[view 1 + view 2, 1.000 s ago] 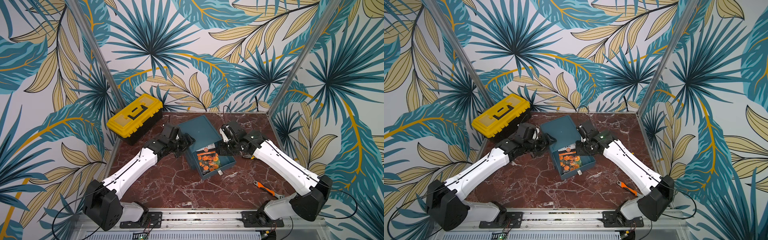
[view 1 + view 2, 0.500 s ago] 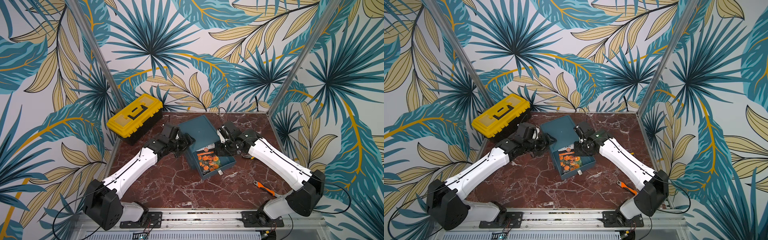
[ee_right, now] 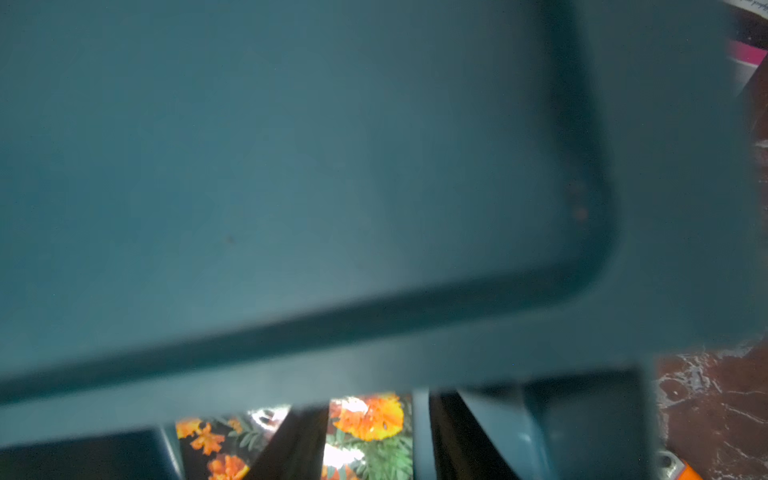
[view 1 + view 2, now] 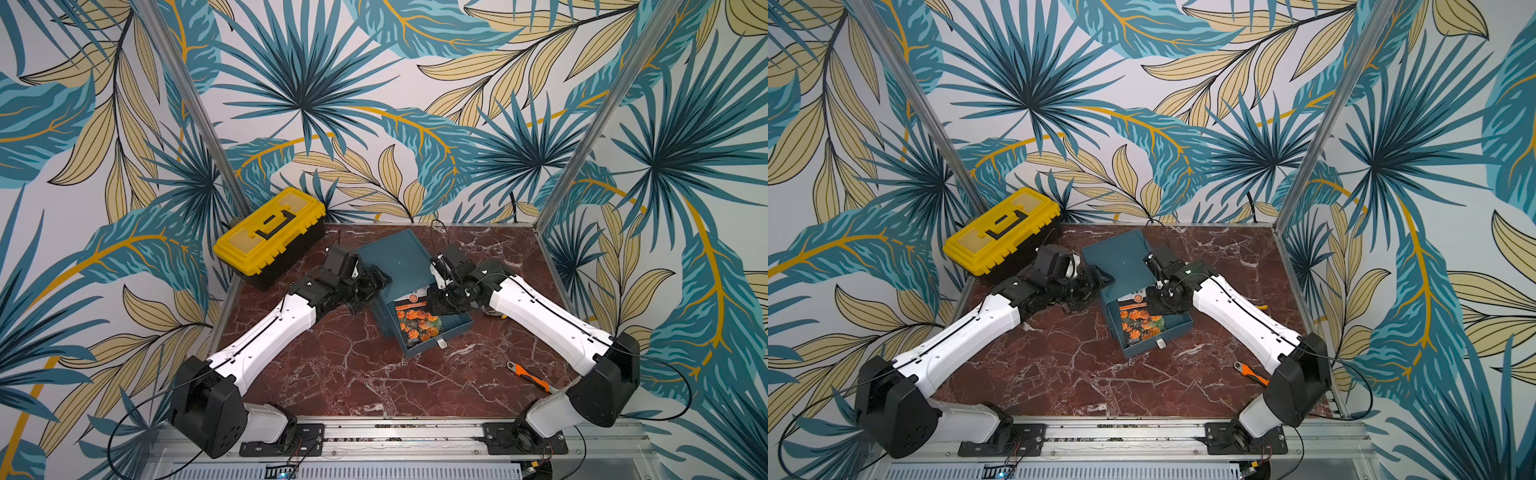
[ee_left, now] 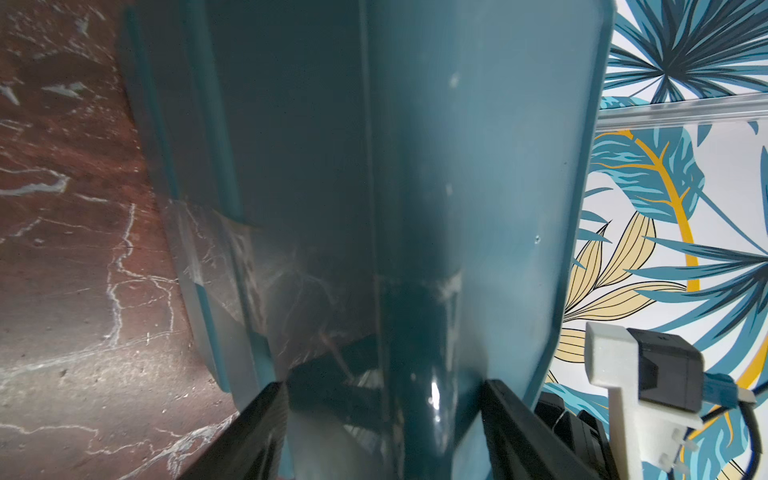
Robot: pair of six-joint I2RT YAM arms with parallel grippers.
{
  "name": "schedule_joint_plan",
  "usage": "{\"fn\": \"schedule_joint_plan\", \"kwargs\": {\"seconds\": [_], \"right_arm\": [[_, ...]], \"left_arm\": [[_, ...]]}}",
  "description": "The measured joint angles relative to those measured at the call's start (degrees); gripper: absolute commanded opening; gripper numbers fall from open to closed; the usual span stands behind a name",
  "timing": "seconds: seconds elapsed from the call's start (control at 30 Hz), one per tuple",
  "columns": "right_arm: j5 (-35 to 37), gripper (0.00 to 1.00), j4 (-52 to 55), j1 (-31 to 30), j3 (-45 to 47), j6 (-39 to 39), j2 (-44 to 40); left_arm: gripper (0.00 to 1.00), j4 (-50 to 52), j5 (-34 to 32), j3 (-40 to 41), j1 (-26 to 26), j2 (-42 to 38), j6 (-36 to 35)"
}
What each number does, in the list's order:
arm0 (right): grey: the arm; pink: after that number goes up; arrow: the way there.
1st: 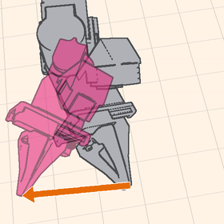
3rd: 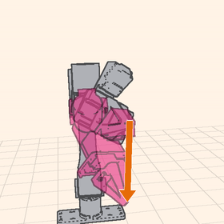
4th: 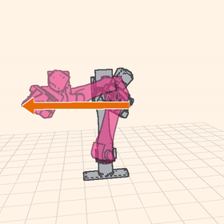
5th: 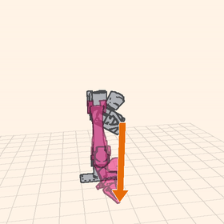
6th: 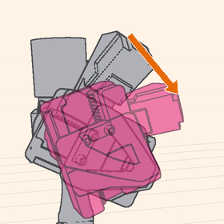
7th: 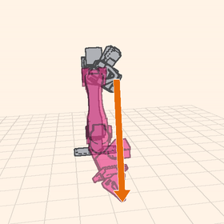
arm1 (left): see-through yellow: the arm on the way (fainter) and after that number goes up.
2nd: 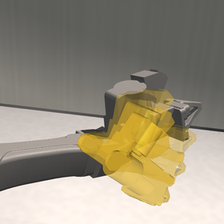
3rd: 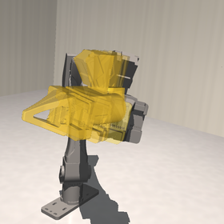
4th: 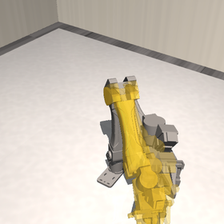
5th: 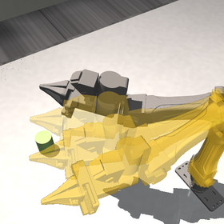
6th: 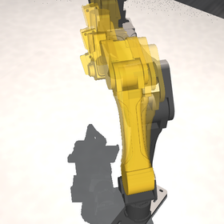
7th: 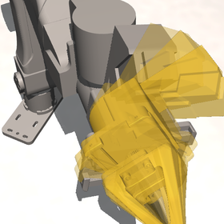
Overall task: Take the seed bags out of the drawer
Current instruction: Pick up the seed packet from the drawer.
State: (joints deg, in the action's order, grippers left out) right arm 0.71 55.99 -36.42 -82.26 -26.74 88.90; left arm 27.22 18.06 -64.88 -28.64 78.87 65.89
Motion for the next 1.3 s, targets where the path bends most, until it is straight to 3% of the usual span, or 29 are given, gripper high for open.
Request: {"fn": "schedule_joint_plan", "kwargs": {"seconds": [0.6,1.3], "right_arm": [[-3.02,0.42,-0.94,0.00,-0.79,0.00,2.19],[-12.81,0.20,-3.69,0.07,-2.49,-6.23,2.80]], "left_arm": [[0.77,-0.02,0.24,0.00,0.00,0.13,-0.02],[0.77,-0.39,0.39,0.00,0.26,0.17,-0.04]]}}
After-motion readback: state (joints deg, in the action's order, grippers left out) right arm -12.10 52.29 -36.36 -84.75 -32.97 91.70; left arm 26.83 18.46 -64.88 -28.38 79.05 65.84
